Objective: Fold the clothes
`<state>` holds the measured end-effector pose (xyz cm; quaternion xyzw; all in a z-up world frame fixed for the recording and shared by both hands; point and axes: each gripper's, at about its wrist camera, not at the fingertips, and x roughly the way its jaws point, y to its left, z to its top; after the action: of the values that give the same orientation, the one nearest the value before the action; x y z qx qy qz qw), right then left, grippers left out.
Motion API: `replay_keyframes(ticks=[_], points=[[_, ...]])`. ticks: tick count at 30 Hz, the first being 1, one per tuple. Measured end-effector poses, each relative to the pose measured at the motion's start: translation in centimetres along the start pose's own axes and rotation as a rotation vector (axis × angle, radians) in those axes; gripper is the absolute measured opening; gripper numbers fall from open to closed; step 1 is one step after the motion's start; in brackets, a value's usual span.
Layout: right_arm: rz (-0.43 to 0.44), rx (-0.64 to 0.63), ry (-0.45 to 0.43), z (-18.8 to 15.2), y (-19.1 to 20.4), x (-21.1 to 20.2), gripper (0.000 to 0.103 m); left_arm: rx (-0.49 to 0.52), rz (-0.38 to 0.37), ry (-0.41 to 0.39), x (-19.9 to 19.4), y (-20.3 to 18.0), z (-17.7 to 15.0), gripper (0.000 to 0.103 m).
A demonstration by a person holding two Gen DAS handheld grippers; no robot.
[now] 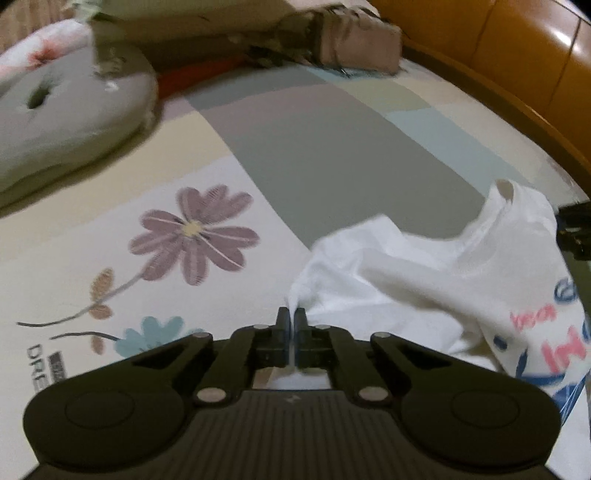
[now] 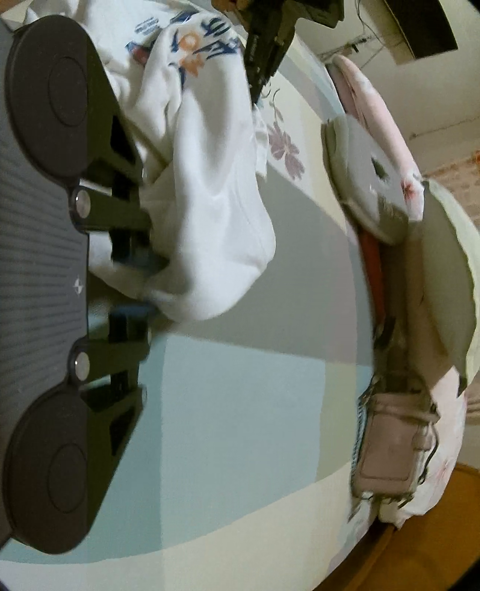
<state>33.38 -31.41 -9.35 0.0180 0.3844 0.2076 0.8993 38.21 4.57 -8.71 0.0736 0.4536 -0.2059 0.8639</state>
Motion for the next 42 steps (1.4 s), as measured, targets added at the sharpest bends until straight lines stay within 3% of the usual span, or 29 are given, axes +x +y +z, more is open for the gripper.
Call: replay_keyframes(ticks=[6, 14, 18, 23, 27, 37, 42], points=[[-0.055, 0.000, -0.014, 2.7, -0.3, -0.3, 0.012, -0.015, 0.080, -0.055, -1.8, 1.2, 1.1, 0.000], [-0.199, 0.008, -0.044, 6.8, -1.3, 0.9, 0.011, -0.091, 0.179, -0.114, -3.1, 4.0, 2.8, 0.000], [-0.249, 0.013, -0.070, 8.4, -1.3, 2.5, 0.011, -0.134, 0.221, -0.106, -2.6, 4.9, 3.1, 0.000], [-0.259, -0.029, -0.023, 8.9, -0.5, 4.6, 0.012, -0.164, 0.282, -0.061, -1.0, 5.6, 2.8, 0.000], [-0.244, -0.021, -0.010, 8.5, -0.4, 4.2, 0.015, -0.203, 0.264, -0.040, -0.5, 6.2, 2.4, 0.004], [-0.228, 0.026, 0.023, 6.6, -0.7, 1.6, 0.018, -0.162, 0.239, -0.045, -2.6, 4.7, 1.5, 0.006], [-0.199, 0.039, 0.070, 3.8, 0.6, -0.3, 0.023, -0.121, 0.204, -0.030, -4.2, 2.5, 0.0, 0.015]])
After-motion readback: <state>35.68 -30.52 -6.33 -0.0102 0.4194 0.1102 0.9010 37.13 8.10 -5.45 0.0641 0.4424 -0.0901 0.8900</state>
